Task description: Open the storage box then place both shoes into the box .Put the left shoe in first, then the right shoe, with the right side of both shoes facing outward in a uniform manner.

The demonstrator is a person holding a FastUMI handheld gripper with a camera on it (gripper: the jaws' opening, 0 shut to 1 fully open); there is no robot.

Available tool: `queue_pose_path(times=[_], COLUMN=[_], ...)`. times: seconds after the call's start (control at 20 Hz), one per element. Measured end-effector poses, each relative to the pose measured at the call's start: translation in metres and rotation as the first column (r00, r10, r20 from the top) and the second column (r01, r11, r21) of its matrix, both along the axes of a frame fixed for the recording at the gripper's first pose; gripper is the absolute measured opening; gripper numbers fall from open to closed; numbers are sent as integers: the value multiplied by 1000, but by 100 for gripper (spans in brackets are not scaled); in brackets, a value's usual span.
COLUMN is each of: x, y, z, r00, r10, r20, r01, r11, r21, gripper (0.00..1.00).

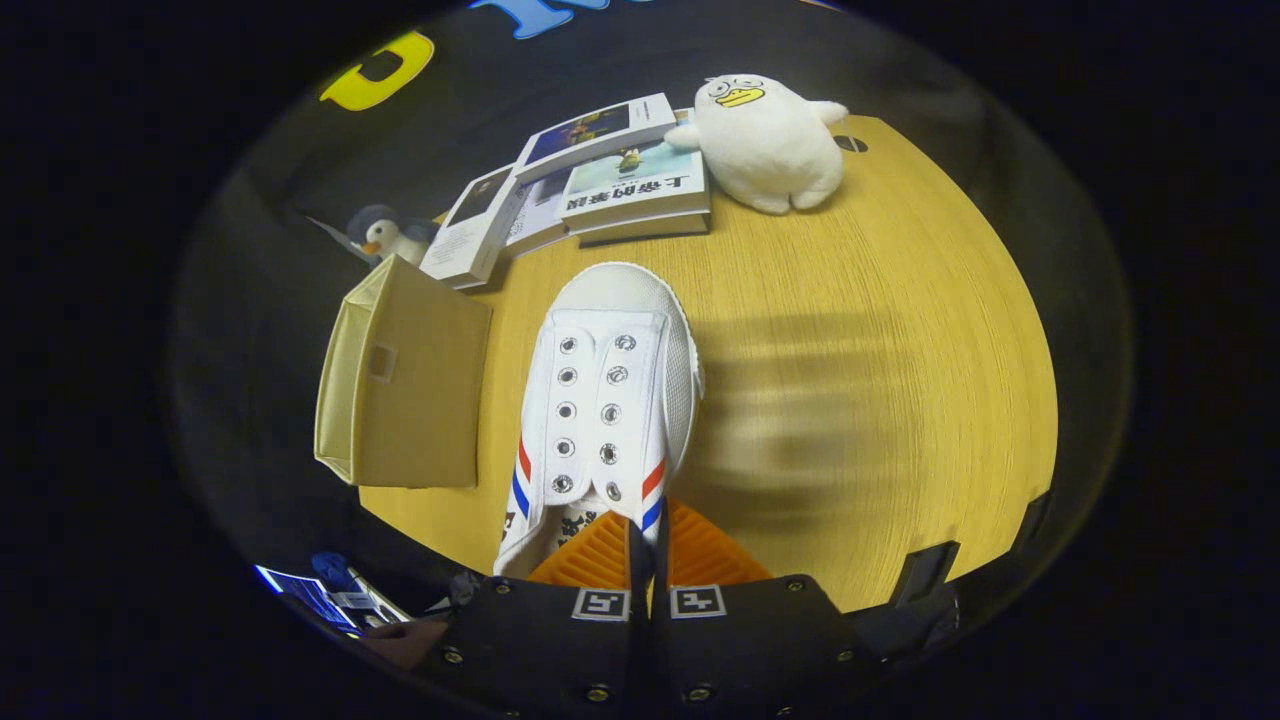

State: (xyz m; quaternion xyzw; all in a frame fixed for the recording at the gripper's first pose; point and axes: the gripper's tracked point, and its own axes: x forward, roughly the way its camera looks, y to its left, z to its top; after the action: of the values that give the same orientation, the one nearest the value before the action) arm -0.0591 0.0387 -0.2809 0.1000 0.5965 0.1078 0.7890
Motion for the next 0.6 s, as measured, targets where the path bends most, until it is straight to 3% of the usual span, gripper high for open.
queue_pose_path(times=[0.6], x=[20], y=[78], z=[65], r00=[988], r10=[132], r20=[77], r01=[-134], r11=[991], r21=[27], gripper=[0])
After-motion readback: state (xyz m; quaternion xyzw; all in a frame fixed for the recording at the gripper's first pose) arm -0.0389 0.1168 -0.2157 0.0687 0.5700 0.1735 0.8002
